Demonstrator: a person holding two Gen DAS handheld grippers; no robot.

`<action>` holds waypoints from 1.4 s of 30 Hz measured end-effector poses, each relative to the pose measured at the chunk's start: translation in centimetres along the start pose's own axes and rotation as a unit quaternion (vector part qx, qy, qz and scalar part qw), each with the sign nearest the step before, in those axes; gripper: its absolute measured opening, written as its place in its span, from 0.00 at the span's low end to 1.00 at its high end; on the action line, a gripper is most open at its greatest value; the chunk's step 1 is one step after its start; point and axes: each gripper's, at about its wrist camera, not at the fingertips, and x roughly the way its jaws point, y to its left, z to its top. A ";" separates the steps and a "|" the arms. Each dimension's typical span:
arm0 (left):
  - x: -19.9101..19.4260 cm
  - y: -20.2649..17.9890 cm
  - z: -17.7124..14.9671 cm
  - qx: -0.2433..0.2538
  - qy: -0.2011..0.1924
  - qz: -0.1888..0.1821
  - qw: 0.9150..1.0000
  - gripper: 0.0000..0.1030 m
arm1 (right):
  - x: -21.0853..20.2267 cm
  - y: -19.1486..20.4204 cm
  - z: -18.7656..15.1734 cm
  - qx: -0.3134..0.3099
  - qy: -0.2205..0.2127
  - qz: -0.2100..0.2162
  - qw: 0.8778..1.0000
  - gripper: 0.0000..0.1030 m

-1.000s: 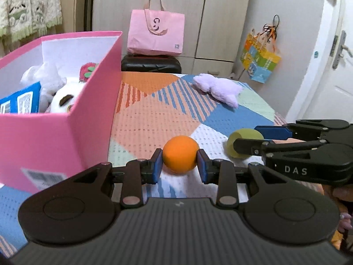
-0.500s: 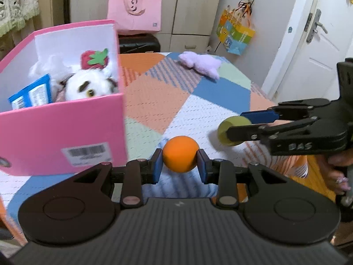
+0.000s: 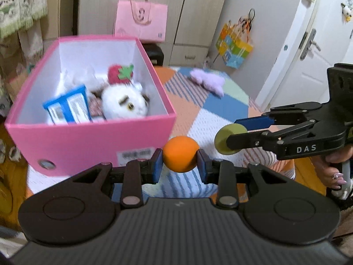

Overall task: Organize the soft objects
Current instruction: 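Carry the orange sponge with the left gripper while the right gripper carries the green sponge over the pink box, then open both grippers to drop the sponges into the pink box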

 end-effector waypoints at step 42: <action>8.0 13.3 13.1 -0.036 0.004 0.147 0.988 0.33 | 19.1 0.7 16.4 -0.163 0.053 -0.009 0.985 0.51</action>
